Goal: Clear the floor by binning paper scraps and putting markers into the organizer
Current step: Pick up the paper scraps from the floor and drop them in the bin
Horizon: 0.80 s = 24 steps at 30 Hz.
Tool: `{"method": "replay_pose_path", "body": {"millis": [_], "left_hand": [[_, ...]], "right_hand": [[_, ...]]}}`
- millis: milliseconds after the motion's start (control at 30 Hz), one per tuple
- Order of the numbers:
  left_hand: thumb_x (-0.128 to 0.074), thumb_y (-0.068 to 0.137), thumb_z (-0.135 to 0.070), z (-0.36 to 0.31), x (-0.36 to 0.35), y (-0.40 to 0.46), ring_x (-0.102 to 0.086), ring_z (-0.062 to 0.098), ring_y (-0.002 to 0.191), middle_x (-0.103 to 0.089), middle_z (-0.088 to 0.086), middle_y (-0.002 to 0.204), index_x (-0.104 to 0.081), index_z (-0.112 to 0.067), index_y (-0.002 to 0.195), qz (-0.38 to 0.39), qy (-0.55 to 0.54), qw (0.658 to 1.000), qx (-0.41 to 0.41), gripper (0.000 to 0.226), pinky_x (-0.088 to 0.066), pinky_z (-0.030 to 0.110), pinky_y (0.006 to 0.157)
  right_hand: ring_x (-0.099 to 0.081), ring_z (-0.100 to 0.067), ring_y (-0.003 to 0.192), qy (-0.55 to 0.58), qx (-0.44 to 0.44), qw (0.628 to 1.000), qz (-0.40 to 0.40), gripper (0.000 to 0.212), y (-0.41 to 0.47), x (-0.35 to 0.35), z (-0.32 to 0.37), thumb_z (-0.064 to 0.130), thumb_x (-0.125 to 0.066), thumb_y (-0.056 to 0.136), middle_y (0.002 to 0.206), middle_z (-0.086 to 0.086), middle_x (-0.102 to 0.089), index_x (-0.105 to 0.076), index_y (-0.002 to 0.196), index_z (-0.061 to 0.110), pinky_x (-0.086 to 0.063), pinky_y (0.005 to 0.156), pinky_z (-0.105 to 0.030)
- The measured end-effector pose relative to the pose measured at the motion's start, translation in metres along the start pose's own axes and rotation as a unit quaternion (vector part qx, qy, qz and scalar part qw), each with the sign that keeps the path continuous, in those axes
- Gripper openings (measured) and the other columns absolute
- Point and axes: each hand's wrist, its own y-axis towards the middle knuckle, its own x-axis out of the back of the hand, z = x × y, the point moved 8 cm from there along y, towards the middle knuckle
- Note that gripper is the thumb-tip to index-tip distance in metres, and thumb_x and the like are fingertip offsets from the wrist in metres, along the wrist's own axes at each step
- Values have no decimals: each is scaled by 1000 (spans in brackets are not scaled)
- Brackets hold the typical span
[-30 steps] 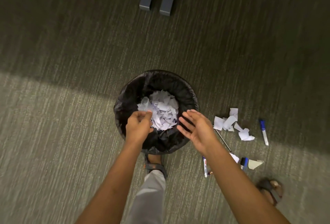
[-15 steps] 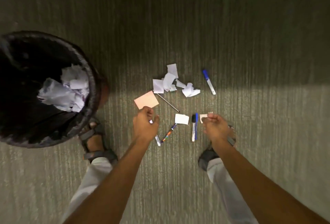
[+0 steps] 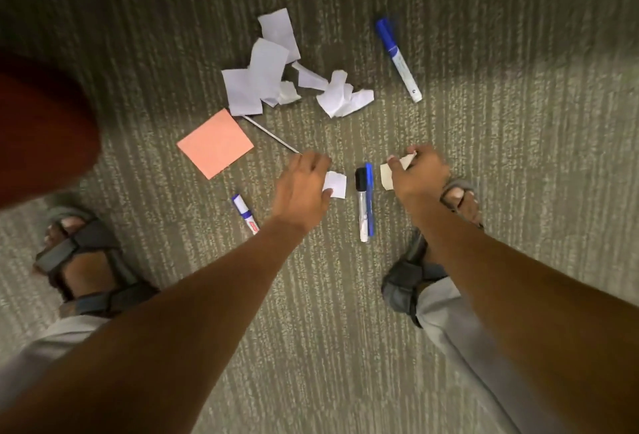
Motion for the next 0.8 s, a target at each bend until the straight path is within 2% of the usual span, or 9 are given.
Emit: {"method": "replay_pose_path", "body": {"millis": [133, 267, 400, 467, 533, 600, 667, 733, 800], "left_hand": [[-69, 81, -5, -4, -16, -1, -46, 29, 120, -46, 11, 134, -46, -13, 132, 33, 54, 998, 6, 57, -49, 41, 97], [-60, 81, 9, -7, -11, -6, -54, 25, 109, -42, 12, 135, -47, -11, 133, 58, -12, 998, -3, 56, -52, 32, 94], [-61, 85, 1, 11, 32, 4, -58, 17, 88, -53, 8, 118, -69, -4, 104, -7, -112, 991, 69, 22, -48, 19, 76], [-66, 75, 4, 26, 69, 16, -60, 23, 94, -55, 9, 117, -71, -4, 89, -85, -147, 981, 92, 17, -53, 32, 77], [-72, 68, -1, 41, 108, 30, -54, 28, 112, -52, 10, 124, -73, -9, 85, -146, -133, 974, 108, 19, -51, 34, 84], [-75, 64, -14, 67, 125, 52, -45, 33, 121, -54, 12, 125, -75, -16, 84, -165, -96, 971, 147, 20, -42, 34, 95], [-68, 59, -35, 95, 123, 75, -49, 33, 118, -63, 12, 117, -75, -24, 80, -131, -89, 966, 204, 25, -41, 33, 98], [-69, 58, -42, 107, 113, 91, -59, 33, 110, -72, 10, 105, -75, -23, 79, -72, -112, 964, 231, 29, -48, 40, 97], [-76, 67, -30, 96, 111, 97, -63, 32, 104, -74, 11, 94, -76, -17, 83, -47, -75, 974, 210, 21, -48, 43, 99]], "right_hand": [[-69, -28, 89, 54, 25, 998, -12, 29, 3, 9, 11, 27, -76, 79, 97, -10, -73, -66, 104, 16, -57, 81, -41], [-69, -12, 79, 149, 85, 984, 40, 45, -3, 14, 53, 27, -81, 77, 99, -3, -69, -60, 115, 14, -55, 66, -13], [-71, -18, 85, 157, 150, 971, 103, 75, -1, 0, 107, 25, -88, 67, 125, -2, -56, -48, 130, 17, -61, 74, -31], [-66, -25, 101, 94, 183, 972, 117, 87, 1, -12, 132, 26, -90, 64, 136, -7, -46, -43, 137, 20, -60, 81, -36], [-54, -33, 120, 12, 213, 968, 134, 92, 3, -27, 151, 26, -88, 67, 141, -13, -39, -38, 143, 20, -53, 93, -42], [-53, -39, 120, -113, 227, 958, 135, 86, 2, -39, 161, 31, -83, 74, 143, -14, -36, -35, 144, 23, -46, 99, -45], [-58, -41, 112, -199, 229, 945, 119, 70, 1, -45, 164, 34, -77, 80, 141, -13, -36, -41, 139, 24, -46, 98, -44], [-60, -40, 110, -190, 234, 947, 114, 54, -1, -49, 164, 29, -75, 82, 135, -12, -44, -53, 131, 22, -47, 97, -44], [-62, -34, 103, -148, 251, 950, 113, 37, -3, -50, 160, 21, -74, 84, 122, -11, -57, -62, 119, 20, -50, 87, -37]]}}
